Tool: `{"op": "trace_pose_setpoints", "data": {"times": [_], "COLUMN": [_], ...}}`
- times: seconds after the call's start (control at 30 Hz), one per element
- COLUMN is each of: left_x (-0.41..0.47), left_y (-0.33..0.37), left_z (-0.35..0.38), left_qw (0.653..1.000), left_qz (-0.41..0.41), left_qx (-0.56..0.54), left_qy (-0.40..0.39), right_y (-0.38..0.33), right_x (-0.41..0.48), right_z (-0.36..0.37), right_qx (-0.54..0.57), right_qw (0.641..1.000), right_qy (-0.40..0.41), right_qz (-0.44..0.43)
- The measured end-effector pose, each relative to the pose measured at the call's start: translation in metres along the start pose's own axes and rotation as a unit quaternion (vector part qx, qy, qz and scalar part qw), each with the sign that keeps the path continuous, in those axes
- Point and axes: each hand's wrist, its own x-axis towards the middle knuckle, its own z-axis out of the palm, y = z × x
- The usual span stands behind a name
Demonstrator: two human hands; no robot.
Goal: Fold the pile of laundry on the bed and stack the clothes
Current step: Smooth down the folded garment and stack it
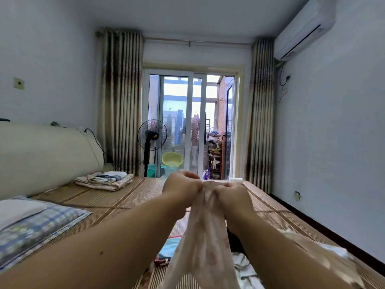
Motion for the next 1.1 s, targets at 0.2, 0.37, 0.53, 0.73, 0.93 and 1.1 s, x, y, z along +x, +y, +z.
{"op": "trace_pose_setpoints", "data": {"times": [0.2, 0.37, 0.53, 0.73, 0.93, 1.1], "left_x": [-0.011, -0.016, -0.007, -0.008, -0.003, 0.013], "left_y": [0.015, 0.027, 0.026, -0.011, -0.005, -0.005], "left_z": [0.002, -0.01, -0.039, -0.051, -0.046, -0.04], "left_qw": [0.993, 0.977, 0.948, 0.943, 0.969, 0.966], "left_qz": [0.088, 0.046, 0.201, -0.058, -0.04, -0.005], "left_qx": [0.06, 0.02, 0.229, 0.056, -0.023, 0.192], "left_qy": [-0.052, -0.208, -0.098, -0.322, -0.244, -0.172], "right_y": [-0.013, -0.009, -0.014, -0.031, -0.044, -0.03], "right_x": [0.001, -0.002, 0.001, 0.005, 0.003, 0.025], "right_z": [-0.006, -0.018, -0.024, -0.033, -0.05, -0.044], "right_qx": [0.091, 0.058, 0.08, 0.07, -0.074, -0.187], "right_qw": [0.99, 0.984, 0.981, 0.969, 0.961, 0.951], "right_qy": [-0.104, -0.157, -0.166, -0.213, -0.226, -0.178], "right_qz": [-0.009, -0.062, -0.062, -0.1, -0.139, -0.169]}}
